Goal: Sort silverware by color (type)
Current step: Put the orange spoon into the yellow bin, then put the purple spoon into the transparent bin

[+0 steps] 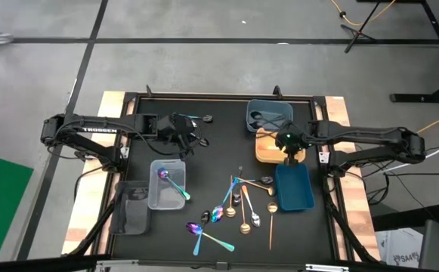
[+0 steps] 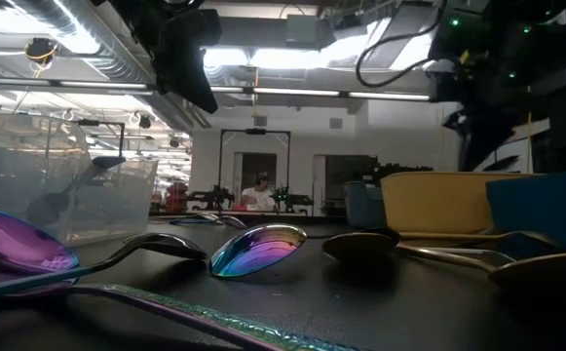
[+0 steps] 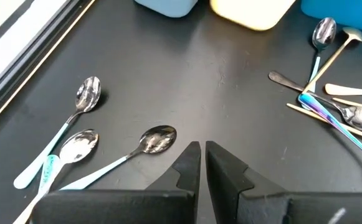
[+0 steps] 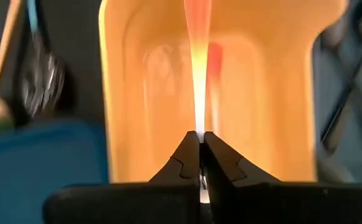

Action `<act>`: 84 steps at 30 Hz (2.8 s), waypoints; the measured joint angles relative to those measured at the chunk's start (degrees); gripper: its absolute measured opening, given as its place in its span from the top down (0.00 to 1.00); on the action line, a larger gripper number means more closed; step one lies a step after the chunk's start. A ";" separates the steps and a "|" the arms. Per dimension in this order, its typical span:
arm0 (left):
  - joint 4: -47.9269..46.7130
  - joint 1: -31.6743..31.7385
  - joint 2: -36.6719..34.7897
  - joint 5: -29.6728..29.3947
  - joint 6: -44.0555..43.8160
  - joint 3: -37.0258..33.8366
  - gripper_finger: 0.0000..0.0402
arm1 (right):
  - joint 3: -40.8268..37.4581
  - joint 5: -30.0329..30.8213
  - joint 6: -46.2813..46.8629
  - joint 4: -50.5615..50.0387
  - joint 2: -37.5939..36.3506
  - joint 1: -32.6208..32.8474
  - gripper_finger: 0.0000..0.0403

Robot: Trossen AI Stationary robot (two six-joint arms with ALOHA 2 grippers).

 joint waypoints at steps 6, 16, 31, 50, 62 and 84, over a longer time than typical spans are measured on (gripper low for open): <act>0.01 0.00 0.01 0.39 -0.09 0.00 0.96 | -0.09 -0.05 -0.75 0.02 0.64 -5.05 1.00; 0.01 0.00 0.01 0.39 -0.02 0.00 0.96 | -0.11 -5.00 -2.16 0.85 7.74 -9.06 1.00; 0.01 0.00 0.01 0.38 0.08 0.00 0.96 | -0.11 -4.55 -2.23 2.01 17.15 -9.01 1.00; 0.01 -0.01 0.01 -0.52 0.02 0.00 0.95 | -0.11 -2.51 -2.21 2.00 17.29 -9.01 0.85; 0.06 -0.01 0.01 -0.46 -0.63 0.00 0.95 | -0.11 -2.52 -2.21 2.26 17.29 -9.01 0.75; 18.53 -11.34 0.01 3.75 -18.04 -0.02 0.63 | -0.09 -2.50 -2.19 2.33 17.27 -9.01 0.75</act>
